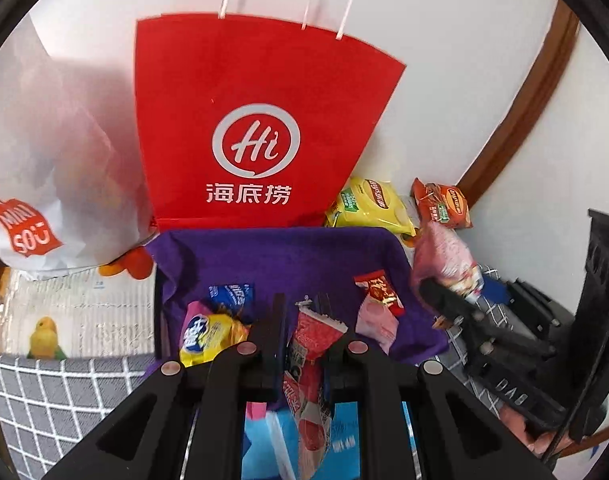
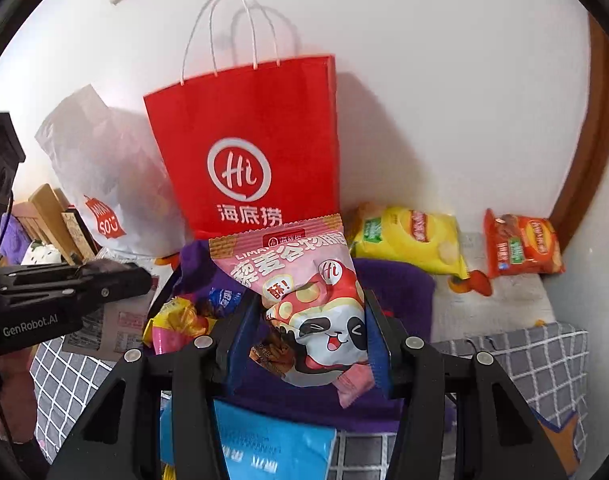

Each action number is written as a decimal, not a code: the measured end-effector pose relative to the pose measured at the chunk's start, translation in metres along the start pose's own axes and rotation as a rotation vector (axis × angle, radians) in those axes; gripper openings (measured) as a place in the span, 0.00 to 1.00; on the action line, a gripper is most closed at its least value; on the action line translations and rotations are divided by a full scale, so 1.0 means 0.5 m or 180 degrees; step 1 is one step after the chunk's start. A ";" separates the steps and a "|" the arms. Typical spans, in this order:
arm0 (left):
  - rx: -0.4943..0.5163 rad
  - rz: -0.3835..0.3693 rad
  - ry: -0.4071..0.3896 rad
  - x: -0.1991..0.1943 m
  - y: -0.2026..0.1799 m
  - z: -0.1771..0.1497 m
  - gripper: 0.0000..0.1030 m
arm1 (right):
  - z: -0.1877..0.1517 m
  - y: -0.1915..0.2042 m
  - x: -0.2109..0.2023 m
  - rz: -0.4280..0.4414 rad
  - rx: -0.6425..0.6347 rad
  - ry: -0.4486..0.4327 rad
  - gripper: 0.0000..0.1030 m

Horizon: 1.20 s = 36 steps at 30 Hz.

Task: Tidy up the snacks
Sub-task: 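Carry both snacks onto the purple towel and open both grippers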

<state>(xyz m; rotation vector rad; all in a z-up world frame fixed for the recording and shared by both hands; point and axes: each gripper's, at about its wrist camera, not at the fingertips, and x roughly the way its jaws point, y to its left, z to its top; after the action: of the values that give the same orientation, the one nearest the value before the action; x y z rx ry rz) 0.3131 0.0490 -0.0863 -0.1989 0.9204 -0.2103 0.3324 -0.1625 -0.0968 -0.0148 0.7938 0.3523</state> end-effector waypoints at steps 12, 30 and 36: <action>-0.0154 0.0008 0.0379 0.141 0.045 -0.018 0.12 | -0.050 -0.007 0.153 0.0074 -0.0160 0.0575 0.48; -0.0171 0.0092 0.0678 0.189 0.056 -0.028 0.12 | -0.071 -0.033 0.201 -0.0069 -0.0133 0.0749 0.50; -0.0212 0.0087 0.0721 0.194 0.060 -0.029 0.12 | -0.067 -0.039 0.195 -0.0101 -0.0120 0.0752 0.64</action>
<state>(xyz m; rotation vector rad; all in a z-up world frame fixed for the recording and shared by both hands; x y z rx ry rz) 0.3615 0.0511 -0.1768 -0.2269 1.1554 -0.1793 0.3784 -0.1559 -0.1908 -0.1057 1.0195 0.3391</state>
